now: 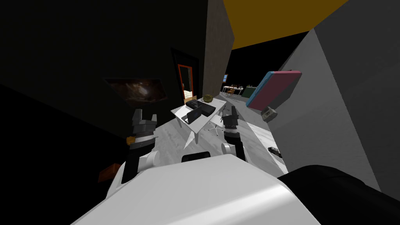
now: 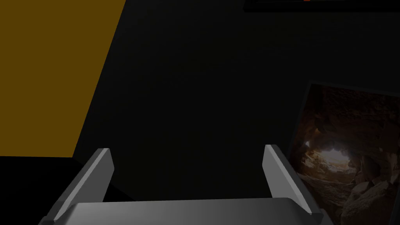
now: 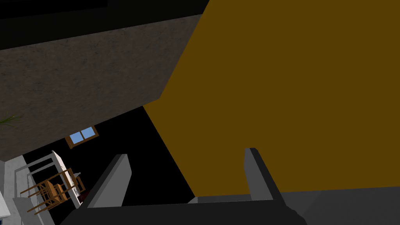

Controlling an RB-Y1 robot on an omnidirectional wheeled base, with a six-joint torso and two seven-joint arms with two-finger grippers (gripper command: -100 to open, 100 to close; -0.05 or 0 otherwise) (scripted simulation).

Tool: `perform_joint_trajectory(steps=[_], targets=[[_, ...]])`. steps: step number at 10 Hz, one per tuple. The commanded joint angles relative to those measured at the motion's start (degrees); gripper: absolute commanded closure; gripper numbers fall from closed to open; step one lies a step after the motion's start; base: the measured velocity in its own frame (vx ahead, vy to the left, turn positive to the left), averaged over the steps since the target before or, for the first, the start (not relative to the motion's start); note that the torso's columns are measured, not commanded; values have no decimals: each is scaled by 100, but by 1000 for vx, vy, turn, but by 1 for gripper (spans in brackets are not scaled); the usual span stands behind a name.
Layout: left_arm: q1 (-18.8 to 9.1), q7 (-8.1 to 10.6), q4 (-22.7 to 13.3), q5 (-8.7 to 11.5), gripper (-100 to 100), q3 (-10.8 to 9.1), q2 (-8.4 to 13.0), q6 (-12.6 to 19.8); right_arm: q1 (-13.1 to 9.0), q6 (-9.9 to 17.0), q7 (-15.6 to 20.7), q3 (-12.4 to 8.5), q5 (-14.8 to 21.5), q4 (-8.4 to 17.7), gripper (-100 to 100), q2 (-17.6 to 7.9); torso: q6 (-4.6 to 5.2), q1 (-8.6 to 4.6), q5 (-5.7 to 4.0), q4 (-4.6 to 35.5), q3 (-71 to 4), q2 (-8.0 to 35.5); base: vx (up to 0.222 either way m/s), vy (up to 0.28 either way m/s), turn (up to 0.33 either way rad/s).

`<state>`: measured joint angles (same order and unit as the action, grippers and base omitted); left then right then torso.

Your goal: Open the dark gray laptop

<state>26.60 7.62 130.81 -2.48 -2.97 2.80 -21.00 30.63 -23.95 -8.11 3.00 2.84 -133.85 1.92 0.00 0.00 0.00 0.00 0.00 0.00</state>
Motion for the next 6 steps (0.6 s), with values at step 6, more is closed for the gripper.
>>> perform_joint_trajectory(steps=[6], targets=[[0,0,1,0,0,0,0,0,0,0,0,0,0,-1,0,0,0,0,0,2268,-4536,2269,0,0,0]])
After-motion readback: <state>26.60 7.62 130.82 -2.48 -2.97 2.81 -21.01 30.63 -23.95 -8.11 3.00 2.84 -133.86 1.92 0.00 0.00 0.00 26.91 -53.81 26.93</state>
